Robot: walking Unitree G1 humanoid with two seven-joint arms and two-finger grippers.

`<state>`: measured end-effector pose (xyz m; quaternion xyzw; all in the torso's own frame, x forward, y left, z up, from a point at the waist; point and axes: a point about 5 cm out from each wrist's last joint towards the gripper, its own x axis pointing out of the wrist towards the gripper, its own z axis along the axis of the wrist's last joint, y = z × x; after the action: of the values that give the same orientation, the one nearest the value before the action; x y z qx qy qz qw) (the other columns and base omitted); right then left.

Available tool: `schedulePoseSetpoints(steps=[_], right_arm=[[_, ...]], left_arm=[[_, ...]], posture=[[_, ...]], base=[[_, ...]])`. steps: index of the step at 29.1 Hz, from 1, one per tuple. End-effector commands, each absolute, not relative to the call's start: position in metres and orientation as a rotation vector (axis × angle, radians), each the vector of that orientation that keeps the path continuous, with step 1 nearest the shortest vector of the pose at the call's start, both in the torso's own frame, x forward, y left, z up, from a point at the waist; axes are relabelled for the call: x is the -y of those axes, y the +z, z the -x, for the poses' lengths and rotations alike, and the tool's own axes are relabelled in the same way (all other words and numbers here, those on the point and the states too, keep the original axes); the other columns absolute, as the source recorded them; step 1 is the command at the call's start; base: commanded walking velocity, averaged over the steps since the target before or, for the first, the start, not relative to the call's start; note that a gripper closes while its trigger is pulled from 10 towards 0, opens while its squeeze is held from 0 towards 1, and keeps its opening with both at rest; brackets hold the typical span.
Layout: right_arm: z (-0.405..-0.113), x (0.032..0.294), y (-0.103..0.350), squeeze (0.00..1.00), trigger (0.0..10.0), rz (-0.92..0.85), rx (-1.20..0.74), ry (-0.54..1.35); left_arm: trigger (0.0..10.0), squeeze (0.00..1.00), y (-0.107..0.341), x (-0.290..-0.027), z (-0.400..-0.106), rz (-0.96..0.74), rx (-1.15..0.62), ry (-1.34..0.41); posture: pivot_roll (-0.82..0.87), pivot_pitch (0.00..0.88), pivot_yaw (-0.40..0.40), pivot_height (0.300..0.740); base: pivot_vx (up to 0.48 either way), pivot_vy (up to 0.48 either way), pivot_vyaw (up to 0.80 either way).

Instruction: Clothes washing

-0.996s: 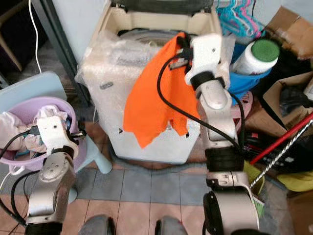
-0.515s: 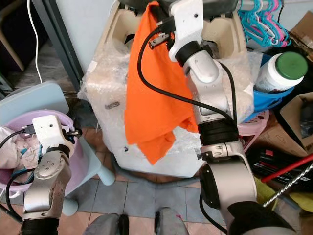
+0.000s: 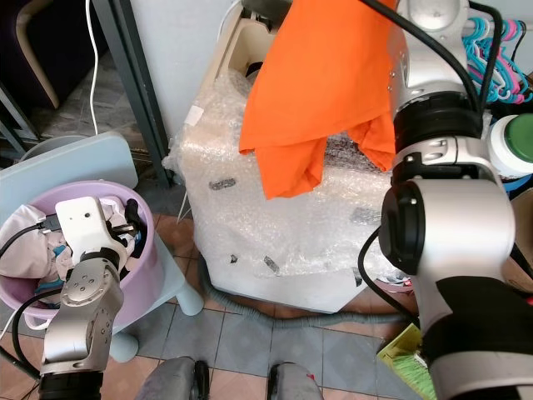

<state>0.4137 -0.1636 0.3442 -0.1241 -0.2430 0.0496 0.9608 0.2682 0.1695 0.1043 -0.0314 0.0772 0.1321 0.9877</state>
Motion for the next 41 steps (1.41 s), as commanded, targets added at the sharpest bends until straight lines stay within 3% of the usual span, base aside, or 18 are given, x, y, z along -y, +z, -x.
schedulePoseSetpoints(steps=[1, 4, 5, 6, 9, 23, 28, 31, 34, 40, 41], right_arm=[[-0.418, 0.151, 0.307, 1.0, 10.0, 0.278, 0.367, 0.234], [-0.414, 0.136, 0.248, 1.0, 10.0, 0.382, 0.16, 0.402], [-0.414, 0.136, 0.248, 1.0, 10.0, 0.382, 0.16, 0.402], [-0.406, 0.134, 0.21, 1.0, 10.0, 0.491, 0.027, 0.5], [-0.4, 0.142, 0.183, 1.0, 10.0, 0.528, -0.08, 0.503], [-0.389, 0.163, 0.234, 1.0, 10.0, 0.318, 0.265, 0.388], [-0.379, 0.154, 0.259, 1.0, 10.0, 0.185, 0.367, 0.547], [-0.367, 0.143, 0.256, 1.0, 10.0, 0.176, 0.324, 0.757], [-0.345, 0.142, 0.232, 1.0, 10.0, 0.245, 0.155, 1.051], [-0.342, 0.152, 0.208, 1.0, 10.0, 0.336, 0.016, 1.108], [-0.347, 0.161, 0.193, 1.0, 10.0, 0.437, -0.057, 1.058]], left_arm=[[10.0, 0.0, 0.104, -0.167, -0.268, 0.061, -0.158, 0.257], [10.0, 0.0, 0.104, -0.167, -0.267, 0.064, -0.16, 0.252], [10.0, 0.0, 0.104, -0.167, -0.267, 0.064, -0.16, 0.252], [10.0, 0.0, 0.103, -0.166, -0.267, 0.064, -0.163, 0.248], [10.0, 0.0, 0.103, -0.164, -0.267, 0.063, -0.164, 0.241], [10.0, 0.0, 0.101, -0.163, -0.266, 0.058, -0.174, 0.239], [10.0, 0.0, 0.102, -0.165, -0.266, 0.055, -0.171, 0.245], [10.0, 0.0, 0.101, -0.164, -0.265, 0.059, -0.175, 0.243], [10.0, 0.0, 0.1, -0.164, -0.264, 0.059, -0.177, 0.244], [10.0, 0.0, 0.1, -0.164, -0.263, 0.058, -0.178, 0.242], [10.0, 0.0, 0.1, -0.164, -0.263, 0.057, -0.18, 0.238]], posture=[[0.02, 0.093, -0.04, 0.74], [0.01, 0.094, -0.038, 0.74], [0.01, 0.094, -0.038, 0.74], [0.01, 0.095, -0.038, 0.74], [0.01, 0.096, -0.038, 0.74], [0.0, 0.114, -0.045, 0.74], [0.0, 0.108, -0.045, 0.74], [0.01, 0.11, -0.046, 0.74], [0.01, 0.11, -0.047, 0.74], [0.01, 0.113, -0.045, 0.74], [0.01, 0.116, -0.043, 0.74]], base=[[0.0, 0.0, 0.0], [0.0, 0.0, 0.0], [0.0, 0.0, 0.0], [0.0, 0.0, 0.0], [0.0, 0.0, 0.0], [0.0, 0.0, 0.0], [0.0, 0.0, 0.0], [0.0, 0.0, 0.0], [0.0, 0.0, 0.0], [0.0, 0.0, 0.0], [0.0, 0.0, 0.0]])
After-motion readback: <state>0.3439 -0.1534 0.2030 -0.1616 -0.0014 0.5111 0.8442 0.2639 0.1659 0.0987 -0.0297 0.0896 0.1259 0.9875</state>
